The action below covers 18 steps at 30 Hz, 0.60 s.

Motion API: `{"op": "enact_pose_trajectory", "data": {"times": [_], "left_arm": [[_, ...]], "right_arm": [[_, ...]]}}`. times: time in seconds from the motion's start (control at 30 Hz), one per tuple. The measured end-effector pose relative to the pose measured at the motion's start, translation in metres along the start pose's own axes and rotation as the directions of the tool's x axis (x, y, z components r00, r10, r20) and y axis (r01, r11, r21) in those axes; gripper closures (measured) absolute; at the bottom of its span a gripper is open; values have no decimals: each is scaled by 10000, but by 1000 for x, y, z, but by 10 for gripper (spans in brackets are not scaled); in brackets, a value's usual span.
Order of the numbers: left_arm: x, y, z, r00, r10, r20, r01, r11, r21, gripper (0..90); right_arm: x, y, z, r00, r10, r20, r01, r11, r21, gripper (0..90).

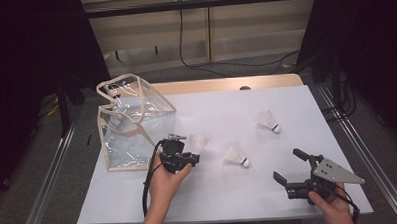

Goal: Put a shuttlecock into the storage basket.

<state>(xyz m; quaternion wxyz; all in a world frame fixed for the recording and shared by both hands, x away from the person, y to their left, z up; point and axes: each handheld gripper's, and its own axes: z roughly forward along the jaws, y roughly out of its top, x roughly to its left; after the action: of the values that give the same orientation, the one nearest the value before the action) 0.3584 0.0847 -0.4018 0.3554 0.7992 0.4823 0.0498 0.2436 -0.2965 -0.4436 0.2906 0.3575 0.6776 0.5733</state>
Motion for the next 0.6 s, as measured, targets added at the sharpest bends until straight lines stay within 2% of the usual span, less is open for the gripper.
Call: {"op": "enact_pose_trajectory", "data": {"times": [0.6], "left_arm": [[5, 11, -24, 9996, -167, 221, 171, 9996, -208, 654]], "right_arm": [[0, 0, 1, 10000, -11, -36, 11, 10000, 26, 2]]}}
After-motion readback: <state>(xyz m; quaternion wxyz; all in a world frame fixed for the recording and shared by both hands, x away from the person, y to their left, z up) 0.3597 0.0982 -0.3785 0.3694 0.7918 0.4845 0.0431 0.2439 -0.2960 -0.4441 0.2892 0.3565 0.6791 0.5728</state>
